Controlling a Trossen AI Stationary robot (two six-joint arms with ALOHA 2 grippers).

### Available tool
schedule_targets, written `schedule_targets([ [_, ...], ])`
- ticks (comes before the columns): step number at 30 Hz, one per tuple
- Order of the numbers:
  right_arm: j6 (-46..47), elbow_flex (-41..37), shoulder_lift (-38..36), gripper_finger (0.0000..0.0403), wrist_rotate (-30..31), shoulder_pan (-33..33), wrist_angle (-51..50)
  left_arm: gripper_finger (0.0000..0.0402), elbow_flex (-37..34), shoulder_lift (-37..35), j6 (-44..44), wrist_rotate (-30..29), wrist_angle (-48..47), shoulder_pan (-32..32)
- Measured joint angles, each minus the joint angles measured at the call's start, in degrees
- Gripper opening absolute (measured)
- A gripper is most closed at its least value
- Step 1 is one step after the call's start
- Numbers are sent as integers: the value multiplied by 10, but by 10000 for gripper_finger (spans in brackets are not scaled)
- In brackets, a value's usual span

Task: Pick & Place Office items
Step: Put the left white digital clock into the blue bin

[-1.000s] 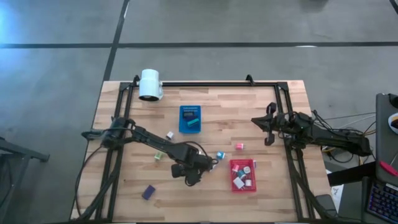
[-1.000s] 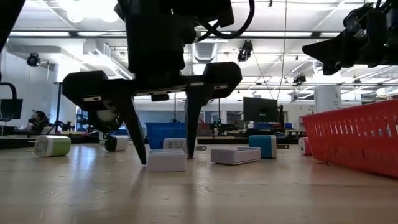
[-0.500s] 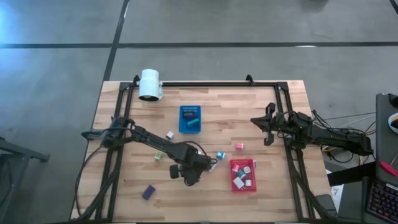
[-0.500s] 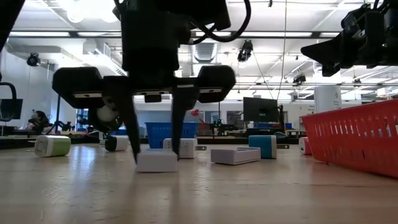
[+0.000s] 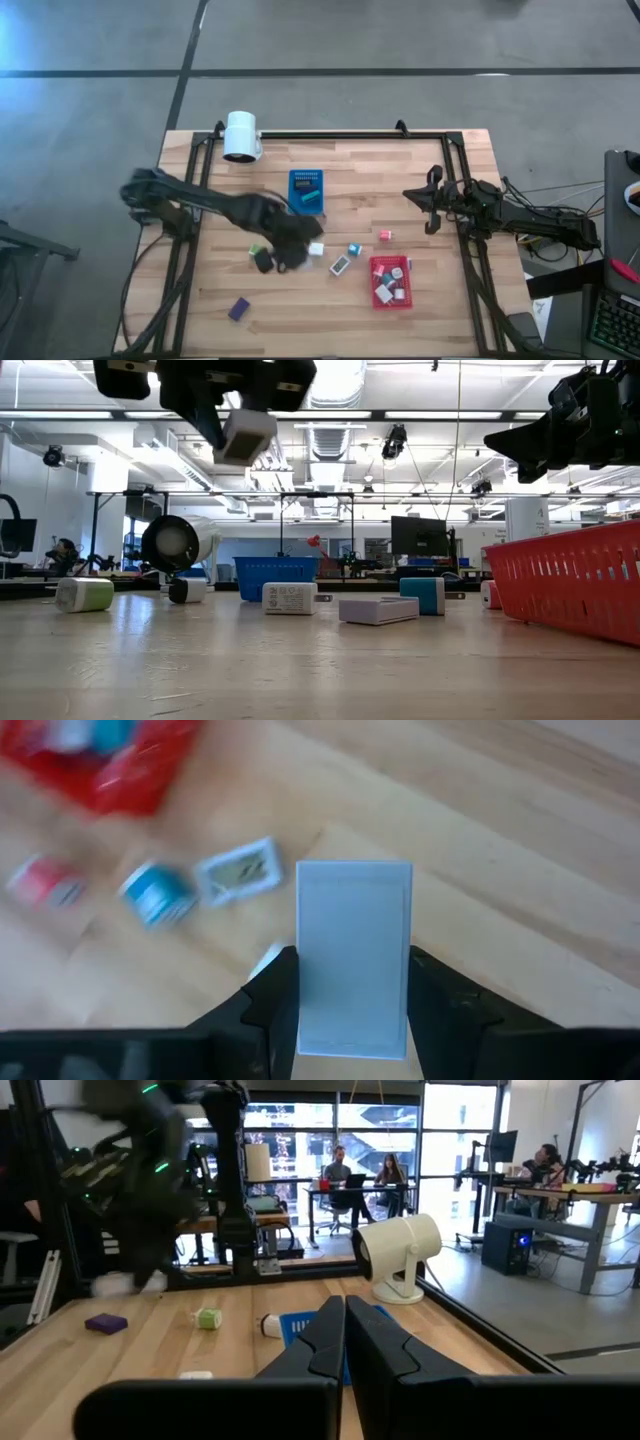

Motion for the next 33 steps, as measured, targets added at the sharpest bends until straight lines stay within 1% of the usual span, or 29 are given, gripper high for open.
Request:
schedule_targets([
  [3, 2, 0, 0, 8, 0, 0, 0, 146, -72, -91, -31, 0, 45, 35],
  [5, 3, 0, 0, 8, 0, 0, 0, 146, -136, -163, -55, 0, 105, 63],
  [7, 3, 0, 0, 8, 0, 0, 0, 146, -207, -236, -87, 0, 188, 94],
  [11, 3, 0, 0, 8, 0, 0, 0, 146, -345, -365, -218, -2, 368, 167],
  [14, 8, 0, 0, 8, 0, 0, 0, 146, -428, -450, -306, -3, 458, 215],
  [17, 13, 0, 0, 8, 1, 0, 0, 146, -500, -520, -376, -3, 526, 246],
  [20, 14, 0, 0, 8, 1, 0, 0, 146, -556, -586, -414, -3, 582, 258],
  [24, 14, 0, 0, 8, 1, 0, 0, 146, -615, -661, -452, -3, 614, 259],
  [28, 14, 0, 0, 8, 1, 0, -2, 146, -669, -713, -508, -18, 667, 259],
  [33, 14, -1, 2, 8, 1, 0, -5, 146, -708, -763, -508, -43, 675, 259],
])
